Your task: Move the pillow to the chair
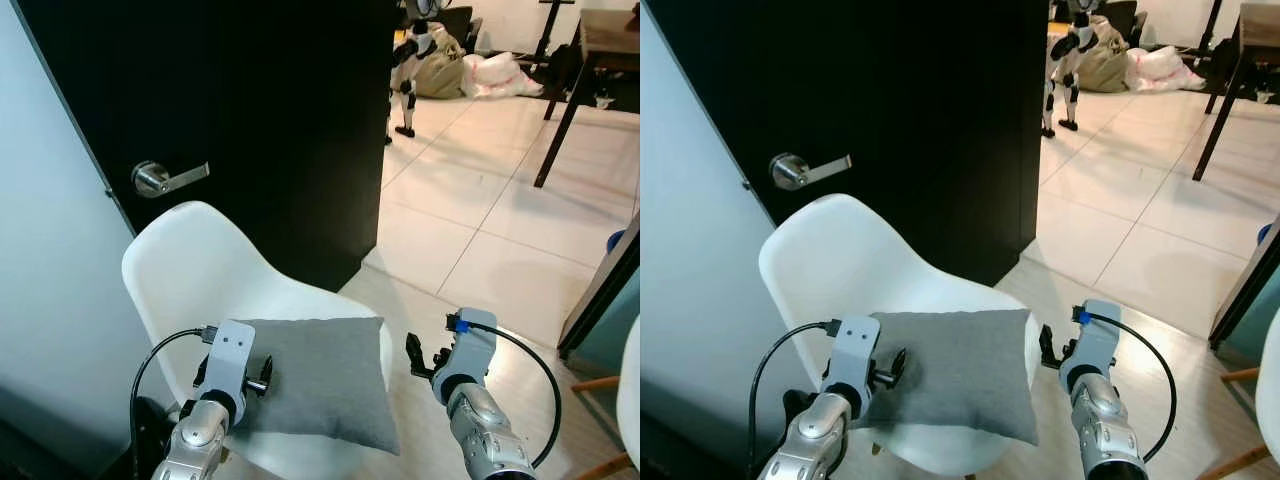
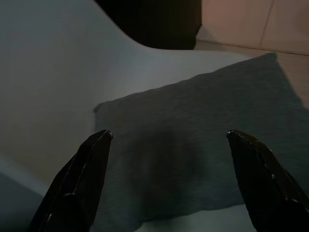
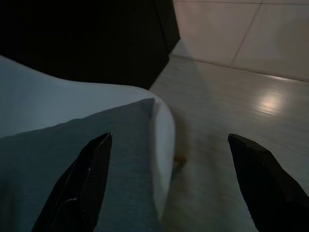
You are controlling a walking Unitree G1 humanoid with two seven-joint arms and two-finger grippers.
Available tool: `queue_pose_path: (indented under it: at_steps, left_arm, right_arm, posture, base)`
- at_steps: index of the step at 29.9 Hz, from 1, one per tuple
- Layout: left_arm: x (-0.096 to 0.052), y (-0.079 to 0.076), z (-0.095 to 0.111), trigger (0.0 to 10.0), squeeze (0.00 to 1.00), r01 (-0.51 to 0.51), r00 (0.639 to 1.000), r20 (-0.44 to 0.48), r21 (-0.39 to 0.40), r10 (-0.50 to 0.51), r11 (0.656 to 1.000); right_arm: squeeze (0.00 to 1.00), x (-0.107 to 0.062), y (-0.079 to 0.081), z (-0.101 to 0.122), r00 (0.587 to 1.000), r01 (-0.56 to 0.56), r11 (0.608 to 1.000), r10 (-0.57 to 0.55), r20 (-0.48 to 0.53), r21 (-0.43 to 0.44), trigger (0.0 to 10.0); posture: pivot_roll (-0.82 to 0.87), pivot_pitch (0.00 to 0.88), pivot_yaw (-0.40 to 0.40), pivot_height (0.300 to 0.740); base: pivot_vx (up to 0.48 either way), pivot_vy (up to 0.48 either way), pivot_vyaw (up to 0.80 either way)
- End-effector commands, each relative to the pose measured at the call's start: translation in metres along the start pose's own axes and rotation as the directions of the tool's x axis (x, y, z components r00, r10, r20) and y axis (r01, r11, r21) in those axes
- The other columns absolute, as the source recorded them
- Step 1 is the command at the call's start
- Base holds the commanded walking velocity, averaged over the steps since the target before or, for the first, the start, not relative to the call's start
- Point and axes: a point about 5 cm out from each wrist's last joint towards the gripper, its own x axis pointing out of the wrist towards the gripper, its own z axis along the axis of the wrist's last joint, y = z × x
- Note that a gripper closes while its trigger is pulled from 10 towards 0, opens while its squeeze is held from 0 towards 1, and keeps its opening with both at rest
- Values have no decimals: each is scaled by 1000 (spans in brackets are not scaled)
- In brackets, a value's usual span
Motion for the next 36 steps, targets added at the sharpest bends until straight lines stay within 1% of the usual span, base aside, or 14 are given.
queue_pose_path:
  at_steps: [1, 10, 16, 27, 36]
  left_arm:
    - [-1, -1, -3, 10000, 0, 2, 1000, -11, 17, -1, 1000]
    - [0, -2, -4, 10000, 0, 6, 1000, -19, 21, -5, 1000]
    - [1, -2, -2, 10000, 0, 10, 1000, -4, 27, -10, 1000]
    - [0, -2, -1, 10000, 0, 7, 1000, -6, 20, -7, 1000]
    - [0, -1, -1, 10000, 0, 16, 1000, -10, -3, -16, 1000]
  right_arm:
    - [0, 1, 4, -3, 1000, -8, 1000, 8, -10, -5, 10000]
    - [0, 1, 4, -3, 1000, -9, 1000, 9, -11, -10, 10000]
    - [0, 1, 4, -3, 1000, -8, 1000, 8, -12, -12, 10000]
    - [0, 1, 4, -4, 1000, -5, 1000, 5, -16, -10, 10000]
    - [0, 0, 5, -5, 1000, -6, 1000, 6, -18, -6, 10000]
  posture:
    - [-42, 50, 38, 740]
    - [-44, 49, 37, 740]
    - [-43, 46, 38, 740]
    - [-45, 54, 40, 740]
    - [-44, 58, 43, 740]
  base:
    - [-292, 0, 0]
    - [-313, 0, 0]
    - [-427, 0, 0]
    - [0, 0, 0]
    - [0, 0, 0]
